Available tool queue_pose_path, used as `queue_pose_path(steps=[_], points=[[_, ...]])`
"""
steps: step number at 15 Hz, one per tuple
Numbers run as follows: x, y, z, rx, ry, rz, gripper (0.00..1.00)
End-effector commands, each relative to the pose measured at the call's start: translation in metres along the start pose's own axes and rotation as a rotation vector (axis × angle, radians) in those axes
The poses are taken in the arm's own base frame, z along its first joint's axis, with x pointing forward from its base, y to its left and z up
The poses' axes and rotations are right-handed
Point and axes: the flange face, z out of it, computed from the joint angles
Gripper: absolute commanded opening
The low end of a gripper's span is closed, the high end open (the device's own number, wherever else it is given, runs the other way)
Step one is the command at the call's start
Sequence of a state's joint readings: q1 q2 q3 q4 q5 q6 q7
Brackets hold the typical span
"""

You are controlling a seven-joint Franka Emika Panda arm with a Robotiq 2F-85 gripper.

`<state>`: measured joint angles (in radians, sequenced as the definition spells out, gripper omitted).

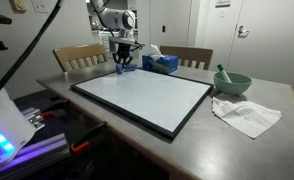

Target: Use the blue towel to wipe the white board

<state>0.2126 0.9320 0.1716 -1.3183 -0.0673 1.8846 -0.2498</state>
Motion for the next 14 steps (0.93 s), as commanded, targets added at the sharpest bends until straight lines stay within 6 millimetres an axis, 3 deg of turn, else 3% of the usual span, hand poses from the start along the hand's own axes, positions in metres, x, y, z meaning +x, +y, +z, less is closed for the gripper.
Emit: queue_pose_path(steps=[1, 7, 14], points=[[-0.005, -0.006, -0.002, -0.013, -0.038, -0.039, 0.61], [-0.016, -0.015, -0.025, -0.06, -0.106, -0.063, 0.99], [-0.023, -0.025, -0.051, -0.052, -0.105, -0.106, 1.0]])
